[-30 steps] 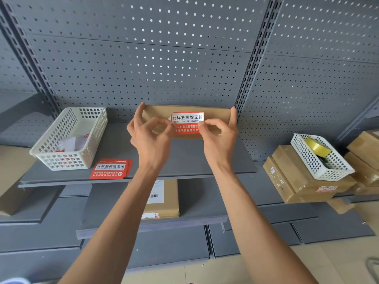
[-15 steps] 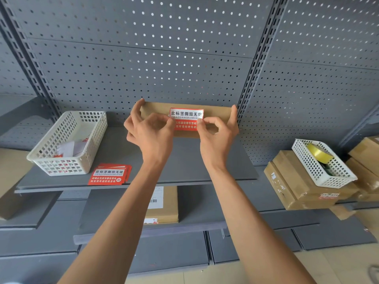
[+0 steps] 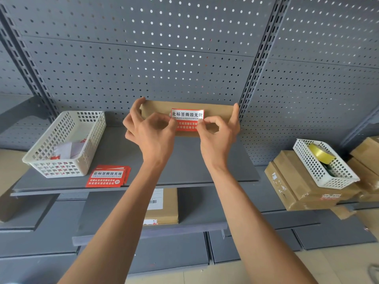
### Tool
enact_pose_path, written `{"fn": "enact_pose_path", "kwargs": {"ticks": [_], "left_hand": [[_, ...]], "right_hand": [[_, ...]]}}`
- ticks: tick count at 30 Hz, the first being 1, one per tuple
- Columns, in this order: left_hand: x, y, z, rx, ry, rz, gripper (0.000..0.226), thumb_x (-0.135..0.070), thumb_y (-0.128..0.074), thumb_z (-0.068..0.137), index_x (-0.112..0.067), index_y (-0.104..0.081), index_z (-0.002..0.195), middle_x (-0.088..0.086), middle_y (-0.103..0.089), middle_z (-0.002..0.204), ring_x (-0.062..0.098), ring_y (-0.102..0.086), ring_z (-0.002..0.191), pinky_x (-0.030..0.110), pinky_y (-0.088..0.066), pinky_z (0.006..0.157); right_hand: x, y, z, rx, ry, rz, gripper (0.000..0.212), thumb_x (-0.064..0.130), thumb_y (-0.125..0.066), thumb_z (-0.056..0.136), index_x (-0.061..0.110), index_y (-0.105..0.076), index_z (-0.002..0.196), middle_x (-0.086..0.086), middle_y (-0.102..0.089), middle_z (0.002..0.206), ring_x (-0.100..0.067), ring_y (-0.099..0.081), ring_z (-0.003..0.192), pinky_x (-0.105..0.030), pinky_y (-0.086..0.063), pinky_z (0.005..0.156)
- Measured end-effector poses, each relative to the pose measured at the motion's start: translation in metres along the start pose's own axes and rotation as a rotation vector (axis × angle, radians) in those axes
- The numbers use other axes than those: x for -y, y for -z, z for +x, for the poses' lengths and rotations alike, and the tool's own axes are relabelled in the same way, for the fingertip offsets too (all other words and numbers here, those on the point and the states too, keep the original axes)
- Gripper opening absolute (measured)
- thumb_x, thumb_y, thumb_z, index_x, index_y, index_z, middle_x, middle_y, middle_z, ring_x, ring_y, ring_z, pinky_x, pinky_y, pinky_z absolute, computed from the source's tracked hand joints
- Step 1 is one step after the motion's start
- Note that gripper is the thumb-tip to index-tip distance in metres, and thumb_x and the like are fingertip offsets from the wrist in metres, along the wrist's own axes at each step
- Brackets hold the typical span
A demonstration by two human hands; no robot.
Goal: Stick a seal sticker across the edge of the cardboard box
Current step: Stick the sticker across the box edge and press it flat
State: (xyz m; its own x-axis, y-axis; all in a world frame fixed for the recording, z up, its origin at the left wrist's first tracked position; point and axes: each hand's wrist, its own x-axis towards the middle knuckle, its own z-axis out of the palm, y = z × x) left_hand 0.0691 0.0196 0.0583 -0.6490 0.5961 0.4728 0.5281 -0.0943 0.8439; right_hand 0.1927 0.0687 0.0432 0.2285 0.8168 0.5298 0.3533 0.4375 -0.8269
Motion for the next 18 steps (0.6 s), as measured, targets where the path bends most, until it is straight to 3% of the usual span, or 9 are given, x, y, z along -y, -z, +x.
{"fn": "enact_pose_path", "kwargs": {"ticks": [18], "left_hand": [[-0.0017, -0.0063, 0.004, -0.044, -0.026, 0.06, 0.018, -0.042, -0.071, 0.076, -0.03, -0.069, 0.063, -0.018, -0.036, 0.146, 0.018, -0.027, 0.134, 0.039, -0.021, 0.101]], "right_hand": [[0.0034, -0.0002, 0.0014, -0.007, -0.007, 0.012, 0.015, 0.02, -0.077, 0.078, 0.023, -0.066, 0.069, 0.0, -0.019, 0.167, -0.02, -0.017, 0.151, -0.039, -0.02, 0.114]]}}
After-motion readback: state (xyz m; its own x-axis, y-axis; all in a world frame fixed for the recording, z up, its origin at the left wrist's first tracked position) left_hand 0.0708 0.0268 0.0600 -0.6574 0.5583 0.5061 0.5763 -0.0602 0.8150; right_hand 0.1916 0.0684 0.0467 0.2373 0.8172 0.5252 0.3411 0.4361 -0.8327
